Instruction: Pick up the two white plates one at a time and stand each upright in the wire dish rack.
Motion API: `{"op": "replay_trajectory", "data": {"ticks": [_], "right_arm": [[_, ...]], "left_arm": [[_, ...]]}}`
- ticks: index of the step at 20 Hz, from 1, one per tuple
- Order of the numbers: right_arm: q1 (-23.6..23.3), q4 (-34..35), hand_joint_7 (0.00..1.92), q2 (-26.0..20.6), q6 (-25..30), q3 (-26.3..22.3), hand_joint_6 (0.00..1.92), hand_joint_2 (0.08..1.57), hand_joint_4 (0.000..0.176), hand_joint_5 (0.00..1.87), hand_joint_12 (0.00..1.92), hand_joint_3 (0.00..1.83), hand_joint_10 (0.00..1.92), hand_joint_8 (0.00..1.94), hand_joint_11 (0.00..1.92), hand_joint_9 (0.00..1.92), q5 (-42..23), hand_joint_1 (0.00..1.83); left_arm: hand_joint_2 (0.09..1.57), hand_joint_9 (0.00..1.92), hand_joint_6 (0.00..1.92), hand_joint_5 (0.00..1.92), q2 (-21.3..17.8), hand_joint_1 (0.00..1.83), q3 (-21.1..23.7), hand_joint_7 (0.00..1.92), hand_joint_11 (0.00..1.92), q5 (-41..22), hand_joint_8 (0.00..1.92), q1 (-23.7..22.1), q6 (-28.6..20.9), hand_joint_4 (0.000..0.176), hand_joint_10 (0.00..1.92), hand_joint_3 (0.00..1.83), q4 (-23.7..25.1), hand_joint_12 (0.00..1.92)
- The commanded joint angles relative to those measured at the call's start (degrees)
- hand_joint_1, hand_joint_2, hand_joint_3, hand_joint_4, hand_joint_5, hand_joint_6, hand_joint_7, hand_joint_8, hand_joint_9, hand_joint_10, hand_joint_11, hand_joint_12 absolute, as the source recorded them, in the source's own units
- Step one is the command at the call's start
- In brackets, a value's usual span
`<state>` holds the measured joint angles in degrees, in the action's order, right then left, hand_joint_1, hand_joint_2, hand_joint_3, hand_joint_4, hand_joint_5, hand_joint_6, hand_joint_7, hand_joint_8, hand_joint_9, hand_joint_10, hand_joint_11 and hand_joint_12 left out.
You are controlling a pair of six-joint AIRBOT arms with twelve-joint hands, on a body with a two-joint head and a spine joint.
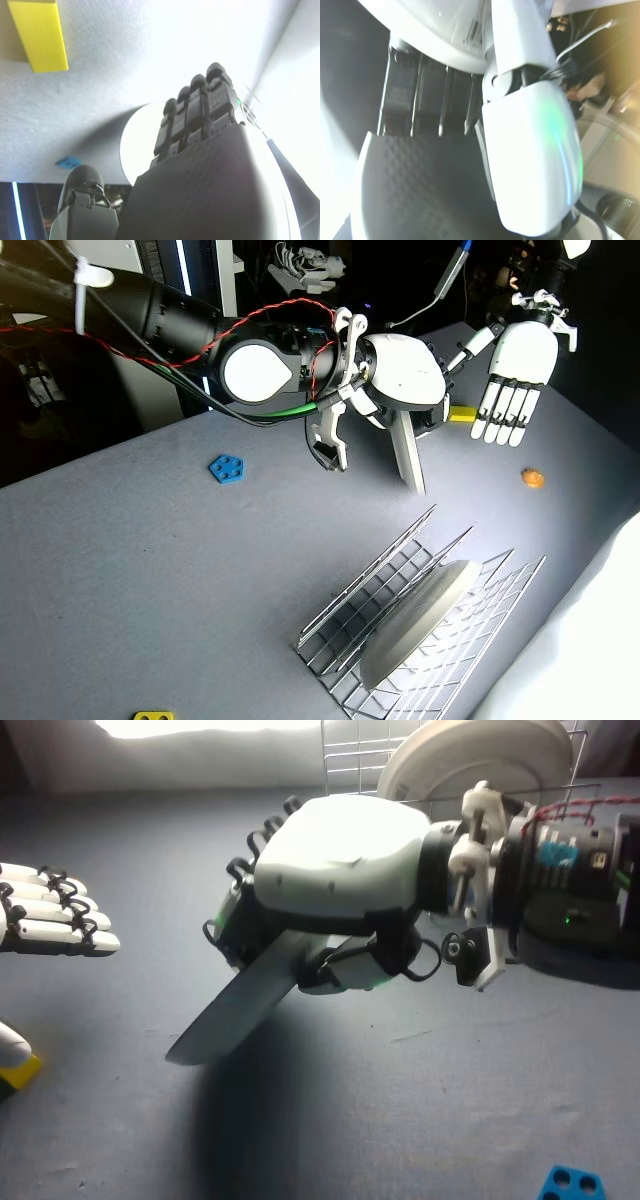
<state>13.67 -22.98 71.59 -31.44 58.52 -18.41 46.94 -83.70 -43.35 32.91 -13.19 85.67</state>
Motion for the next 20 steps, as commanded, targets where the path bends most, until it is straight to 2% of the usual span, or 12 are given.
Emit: {"op": "replay_trajectory", "data": {"ticks": [1,4,5,10,20], "right_arm": [[-1.3,1.0,0.99,-0.3,1.6,-0.5,0.99,1.09,0.0,0.95,1.45,0.0,0.95,0.82,0.89,0.97,-6.9,1.49],[-3.2,1.0,1.0,-1.7,9.5,-0.6,0.99,1.09,0.0,0.96,1.46,0.0,0.96,0.8,0.88,0.96,-4.9,1.49],[-3.7,1.0,0.98,-2.1,12.3,-0.5,1.04,1.1,0.0,0.93,1.47,0.0,0.98,0.84,0.88,0.94,-4.7,1.49],[-7.1,0.9,0.98,-3.8,23.0,-0.5,1.03,1.09,0.0,0.93,1.46,0.0,0.97,0.84,0.89,0.94,-1.9,1.49],[-12.0,1.0,1.04,-6.8,40.0,2.4,0.97,1.08,0.0,0.99,1.45,0.0,0.93,0.74,0.88,0.96,0.9,1.49]], "left_arm": [[1.09,0.0,0.0,0.0,-0.6,0.0,-0.5,0.0,0.0,-1.0,0.0,-0.7,-0.1,0.0,0.0,0.0,-3.0,0.0],[1.09,0.0,0.0,0.0,-0.6,0.0,-0.5,0.0,0.0,-1.0,0.0,-0.7,-0.1,0.0,0.0,0.0,-3.0,0.0],[1.09,0.0,0.0,0.0,-0.6,0.0,-0.4,0.0,0.0,-1.0,0.0,-0.7,-0.1,0.0,0.0,0.0,-3.0,0.0],[1.08,0.0,0.0,0.0,-0.6,0.0,-0.3,0.0,0.0,-2.4,0.0,-0.8,-1.0,0.0,0.0,0.0,-3.0,0.0],[1.08,0.0,0.0,0.0,-0.7,0.0,0.3,0.0,0.0,-2.5,0.0,-1.3,-1.1,0.0,0.0,0.0,-2.7,0.0]]}}
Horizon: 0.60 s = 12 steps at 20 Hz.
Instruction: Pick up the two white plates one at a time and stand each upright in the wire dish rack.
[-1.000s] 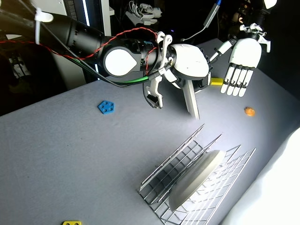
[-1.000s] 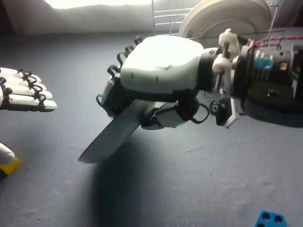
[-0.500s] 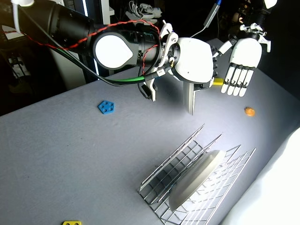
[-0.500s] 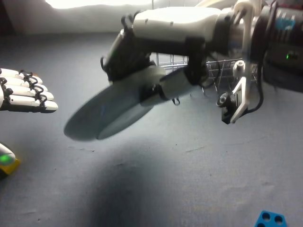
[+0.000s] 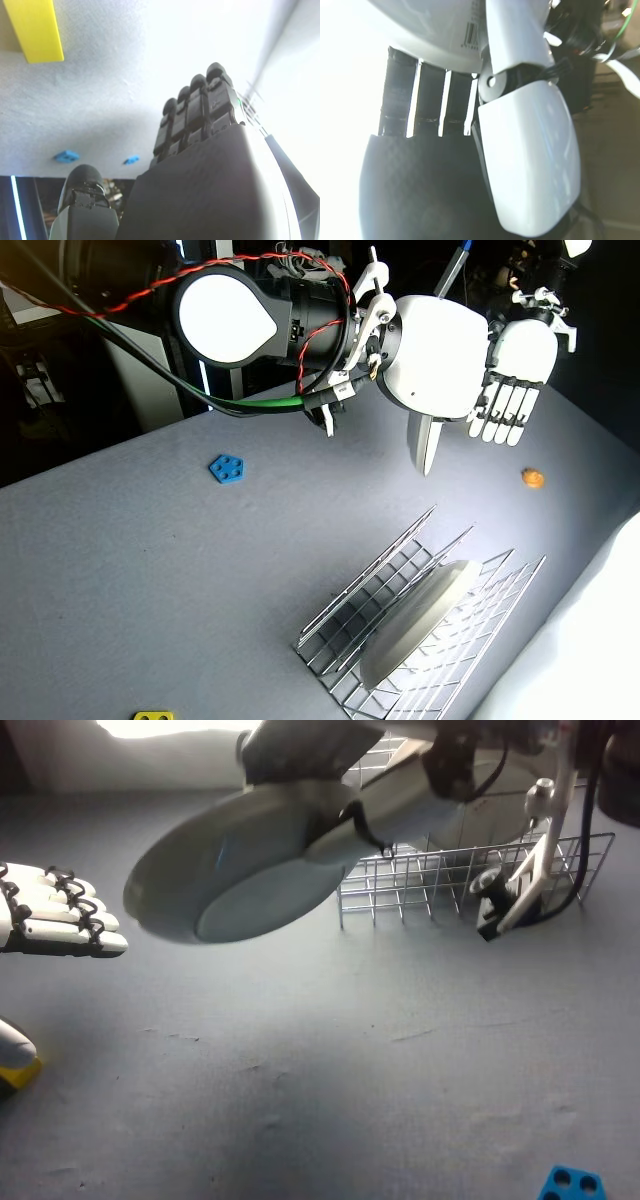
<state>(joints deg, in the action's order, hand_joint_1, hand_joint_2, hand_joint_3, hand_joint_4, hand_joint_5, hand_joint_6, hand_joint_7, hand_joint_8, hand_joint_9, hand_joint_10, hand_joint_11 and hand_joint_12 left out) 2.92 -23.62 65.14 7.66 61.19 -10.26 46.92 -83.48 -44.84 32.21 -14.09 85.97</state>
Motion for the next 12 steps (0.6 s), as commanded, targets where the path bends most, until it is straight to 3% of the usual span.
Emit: {"op": "replay_trajectory", "data": {"ticks": [1,3,7,12], "right_arm": [[-1.5,1.7,1.08,-0.5,2.0,0.4,0.9,1.06,0.0,1.02,1.41,0.0,0.87,0.67,0.91,1.0,-7.3,1.49],[-1.6,4.2,1.11,-0.8,2.5,1.4,0.87,1.06,0.0,1.04,1.4,0.0,0.85,0.63,0.92,1.02,-7.3,1.5],[-1.7,8.6,1.02,-1.0,2.5,3.3,1.0,1.08,0.0,0.96,1.43,0.0,0.93,0.77,0.89,0.96,-7.3,1.49],[-2.0,11.9,1.05,-1.4,2.5,4.9,0.95,1.07,0.0,0.99,1.42,0.0,0.9,0.73,0.9,0.98,-8.1,1.49]], "left_arm": [[1.08,0.0,0.0,0.0,-0.7,0.0,0.2,0.0,0.0,-1.1,0.0,-0.6,-0.2,0.0,0.0,0.0,-2.8,0.0],[1.08,0.0,0.0,0.0,-0.7,0.0,0.2,0.0,0.0,-1.0,0.0,-0.6,-0.2,0.0,0.0,0.0,-2.5,0.0],[1.08,0.0,0.0,0.0,-0.7,0.0,0.3,0.0,0.0,-1.0,0.0,-0.6,-0.2,0.0,0.0,0.0,-2.5,0.0],[1.07,0.0,0.0,0.0,-1.0,0.0,0.9,0.0,0.0,-1.0,0.0,-0.7,-0.2,0.0,0.0,0.0,-2.4,0.0]]}}
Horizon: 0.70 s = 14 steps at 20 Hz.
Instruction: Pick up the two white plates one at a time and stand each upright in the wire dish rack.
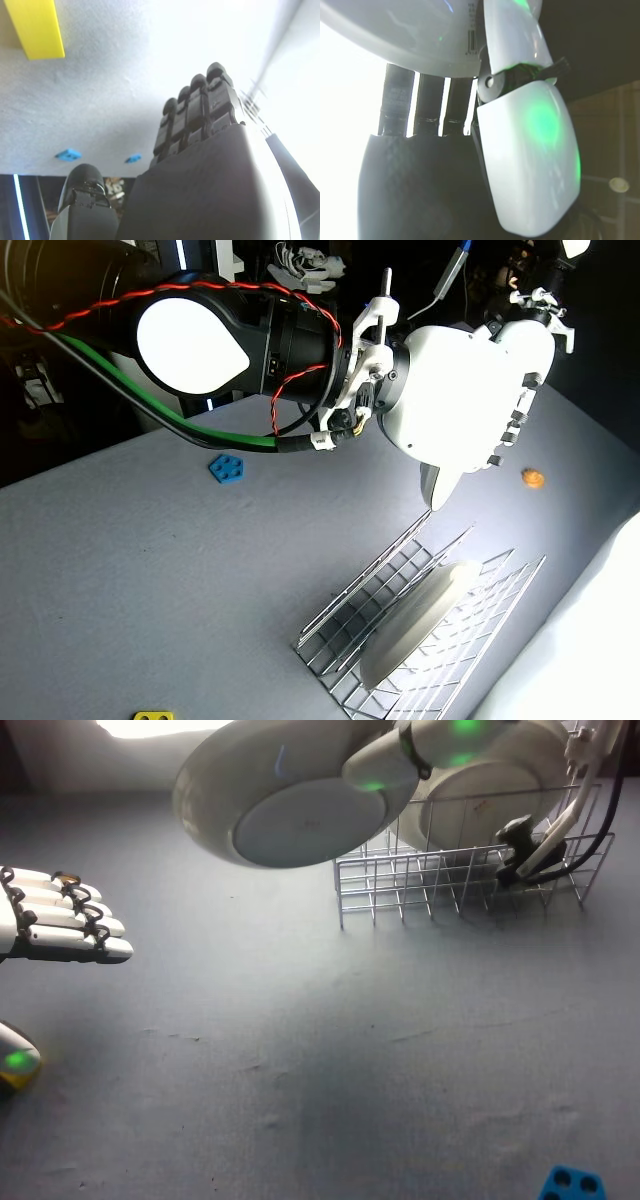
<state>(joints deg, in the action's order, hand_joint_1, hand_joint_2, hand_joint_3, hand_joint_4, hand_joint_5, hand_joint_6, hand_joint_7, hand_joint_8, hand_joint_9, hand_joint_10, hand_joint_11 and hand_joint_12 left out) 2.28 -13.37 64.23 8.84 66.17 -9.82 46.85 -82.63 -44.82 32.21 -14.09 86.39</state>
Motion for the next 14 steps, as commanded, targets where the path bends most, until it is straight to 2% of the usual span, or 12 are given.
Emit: {"op": "replay_trajectory", "data": {"ticks": [1,5,8,11,14], "right_arm": [[-1.4,2.3,1.05,-0.6,1.3,0.4,0.95,1.07,0.0,0.99,1.41,0.0,0.9,0.73,0.91,0.98,-8.6,1.49],[-1.3,5.2,1.07,-0.7,-0.4,2.0,0.93,1.07,0.0,1.0,1.41,0.0,0.88,0.7,0.91,1.0,-6.6,1.49],[-1.4,6.4,1.02,-0.7,-2.0,3.3,0.99,1.08,0.0,0.96,1.43,0.0,0.94,0.8,0.9,0.95,-4.7,1.49],[-1.8,7.4,1.05,-0.7,-3.2,4.4,0.95,1.07,0.0,0.99,1.41,0.0,0.91,0.74,0.91,0.97,-3.4,1.49],[-2.5,7.4,1.03,-0.8,-4.3,4.8,0.98,1.08,0.0,0.97,1.42,0.0,0.93,0.77,0.91,0.96,-1.5,1.49]], "left_arm": [[1.07,0.0,0.0,0.0,-0.9,0.0,0.2,0.0,0.0,-1.0,0.0,-0.7,-0.2,0.0,0.0,0.0,-2.7,0.0],[1.07,0.0,0.0,0.0,-1.0,0.0,0.2,0.0,0.0,-1.0,0.0,-0.8,-0.2,0.0,0.0,0.0,-2.7,0.0],[1.07,0.0,0.0,0.0,-1.0,0.0,0.3,0.0,0.0,-1.0,0.0,-0.8,-0.2,0.0,0.0,0.0,-2.7,0.0],[1.07,0.0,0.0,0.0,-1.0,0.0,0.4,0.0,0.0,-1.0,0.0,-0.8,-0.2,0.0,0.0,0.0,-2.7,0.0],[1.07,0.0,0.0,0.0,-1.0,0.0,0.5,0.0,0.0,-1.0,0.0,-0.8,-0.2,0.0,0.0,0.0,-2.6,0.0]]}}
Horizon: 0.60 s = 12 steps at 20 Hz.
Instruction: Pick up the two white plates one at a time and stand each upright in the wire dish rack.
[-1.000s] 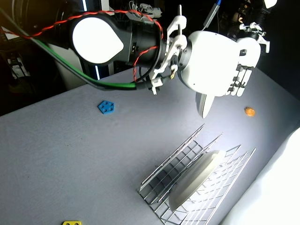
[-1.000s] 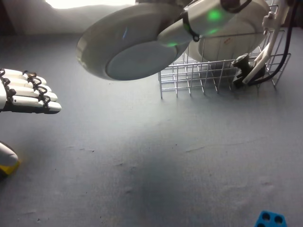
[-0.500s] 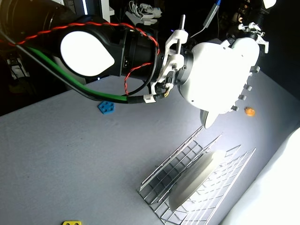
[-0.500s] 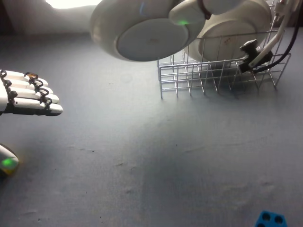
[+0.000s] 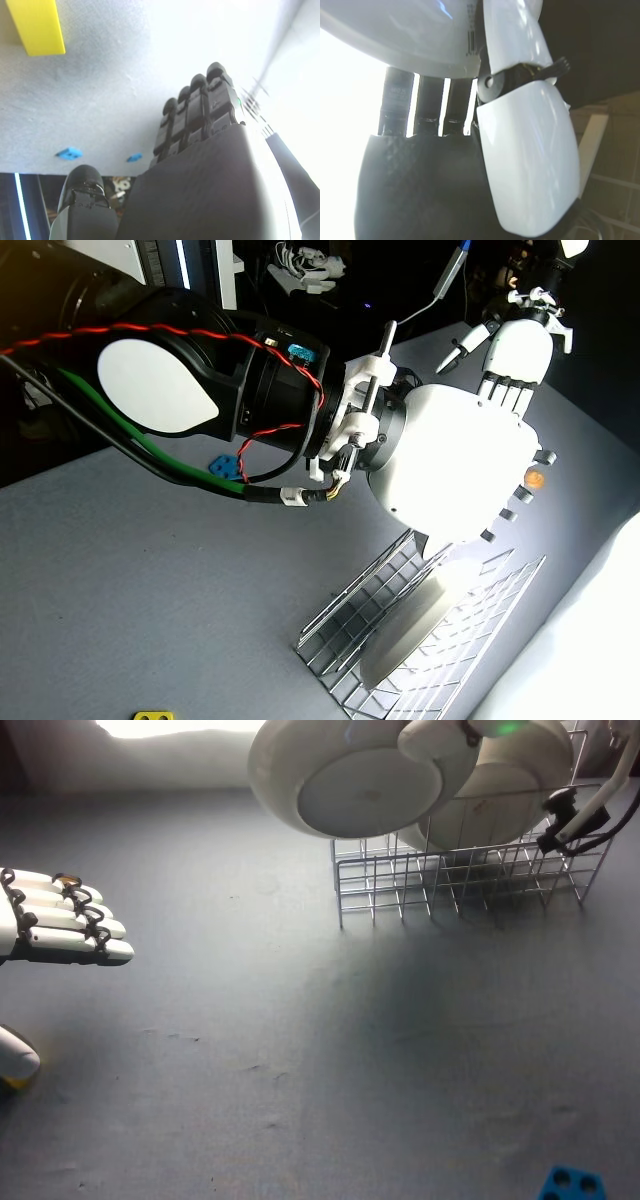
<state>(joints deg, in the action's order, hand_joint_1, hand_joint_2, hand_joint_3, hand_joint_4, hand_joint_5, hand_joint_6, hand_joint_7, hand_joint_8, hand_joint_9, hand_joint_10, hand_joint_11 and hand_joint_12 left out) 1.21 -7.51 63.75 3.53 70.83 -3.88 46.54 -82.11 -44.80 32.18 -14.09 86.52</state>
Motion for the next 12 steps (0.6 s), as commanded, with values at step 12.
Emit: {"op": "replay_trajectory", "data": {"ticks": [12], "right_arm": [[-2.7,1.5,1.06,-0.1,-5.1,1.7,0.95,1.07,0.0,0.99,1.42,0.0,0.91,0.71,0.9,0.97,0.2,1.49]], "left_arm": [[1.08,0.0,0.0,0.0,-0.6,0.0,0.4,0.0,0.0,-0.9,0.0,-0.3,-0.2,0.0,0.0,0.0,-2.8,0.0]]}}
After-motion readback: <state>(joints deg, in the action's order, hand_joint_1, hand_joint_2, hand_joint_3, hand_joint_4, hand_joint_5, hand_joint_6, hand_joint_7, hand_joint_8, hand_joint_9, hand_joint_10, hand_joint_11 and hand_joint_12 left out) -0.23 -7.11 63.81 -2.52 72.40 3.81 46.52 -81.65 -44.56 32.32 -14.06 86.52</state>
